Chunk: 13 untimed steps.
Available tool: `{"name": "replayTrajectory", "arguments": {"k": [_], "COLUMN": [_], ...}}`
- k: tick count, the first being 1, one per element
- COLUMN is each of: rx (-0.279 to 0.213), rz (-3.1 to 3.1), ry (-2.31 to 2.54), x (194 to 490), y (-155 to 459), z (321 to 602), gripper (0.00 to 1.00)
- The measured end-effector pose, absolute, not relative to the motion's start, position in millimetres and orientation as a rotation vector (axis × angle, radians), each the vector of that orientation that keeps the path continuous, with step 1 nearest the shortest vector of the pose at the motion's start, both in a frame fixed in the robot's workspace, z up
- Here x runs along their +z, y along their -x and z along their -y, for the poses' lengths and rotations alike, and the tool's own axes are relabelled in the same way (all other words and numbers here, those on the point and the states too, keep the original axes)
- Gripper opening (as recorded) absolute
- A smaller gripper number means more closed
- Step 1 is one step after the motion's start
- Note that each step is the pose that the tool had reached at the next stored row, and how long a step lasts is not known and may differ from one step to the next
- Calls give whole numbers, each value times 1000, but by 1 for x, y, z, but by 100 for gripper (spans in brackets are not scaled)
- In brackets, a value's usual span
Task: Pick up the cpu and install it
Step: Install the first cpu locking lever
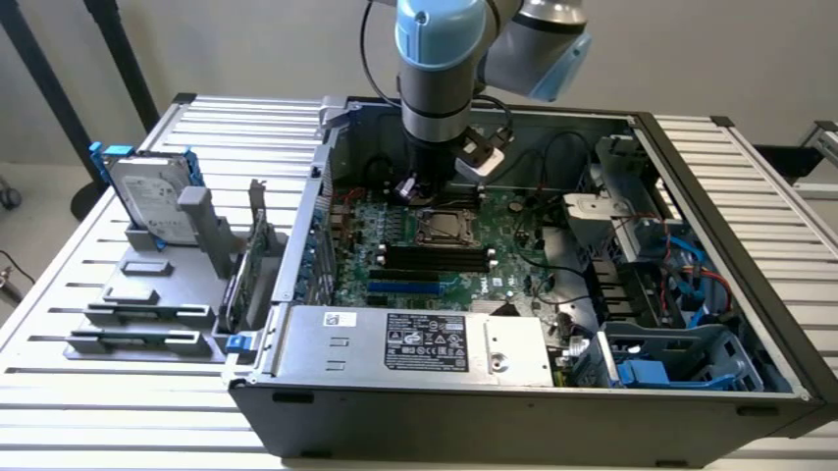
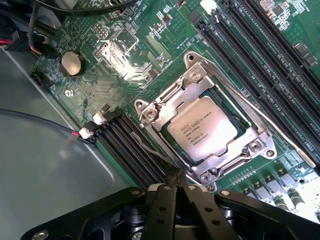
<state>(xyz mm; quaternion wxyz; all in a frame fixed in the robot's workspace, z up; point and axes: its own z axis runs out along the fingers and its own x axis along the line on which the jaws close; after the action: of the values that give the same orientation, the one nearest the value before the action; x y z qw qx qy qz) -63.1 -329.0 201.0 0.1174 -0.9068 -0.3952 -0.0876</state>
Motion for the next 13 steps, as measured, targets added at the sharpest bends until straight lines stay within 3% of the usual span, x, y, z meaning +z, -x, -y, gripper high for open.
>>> {"name": "replayTrajectory", "arguments": {"k": [13], "rx": [-257], "rz": [1156], "ry": [2653], "x": [200], "y": [60], "z": [325], "gripper": [11]}}
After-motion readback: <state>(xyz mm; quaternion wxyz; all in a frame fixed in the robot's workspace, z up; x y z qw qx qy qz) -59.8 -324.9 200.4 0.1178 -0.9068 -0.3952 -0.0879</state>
